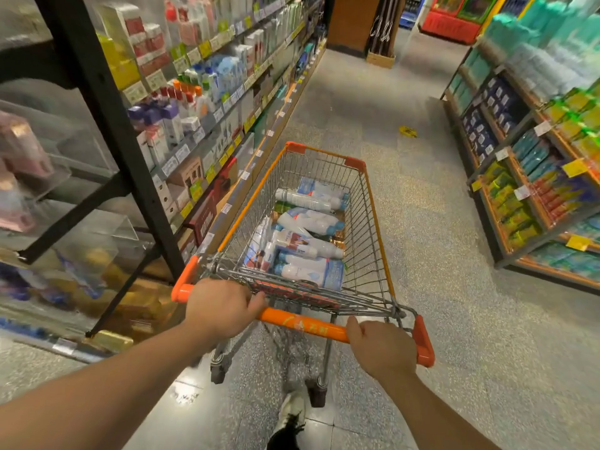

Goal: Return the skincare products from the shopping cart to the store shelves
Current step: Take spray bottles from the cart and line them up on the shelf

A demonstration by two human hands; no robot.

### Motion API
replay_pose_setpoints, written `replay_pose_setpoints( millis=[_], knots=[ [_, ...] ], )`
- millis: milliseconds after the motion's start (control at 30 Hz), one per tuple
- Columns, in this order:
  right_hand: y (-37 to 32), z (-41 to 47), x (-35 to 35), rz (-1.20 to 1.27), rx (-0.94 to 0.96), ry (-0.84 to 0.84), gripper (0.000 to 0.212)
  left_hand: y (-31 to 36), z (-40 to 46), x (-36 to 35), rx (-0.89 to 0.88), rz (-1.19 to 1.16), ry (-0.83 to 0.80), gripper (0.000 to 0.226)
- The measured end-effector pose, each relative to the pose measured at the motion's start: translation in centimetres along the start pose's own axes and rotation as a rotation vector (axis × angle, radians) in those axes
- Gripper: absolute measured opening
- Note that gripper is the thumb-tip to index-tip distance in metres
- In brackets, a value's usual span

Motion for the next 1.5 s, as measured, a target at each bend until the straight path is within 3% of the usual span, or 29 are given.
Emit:
replay_pose_setpoints(
  millis=[700,1300,1500],
  knots=[
    [2.5,20.1,4.7,0.103,0.078,0.010,0.065,0.9,20.6,2.1,0.033,0.011,-0.159,0.062],
    [2.1,35.6,7.9,0.033,0.030,0.035,0.062,0.3,36.9,1.6,-0.018,-0.025,-0.024,0.076],
    [1.7,41.2,8.2,-0.052,0.025,0.098,0.072,-0.2,42.6,1.7,-0.006,0.001,-0.047,0.077]
  ],
)
Point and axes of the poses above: each hand's wrist, its own z-axis towards the middle knuckle, its own x-axis out of the back of the hand, y = z × x, the point moved 3 cm from there along z, towards the middle knuckle, and after that the axes turned 8 degrees about z, right-handed, at the moved point
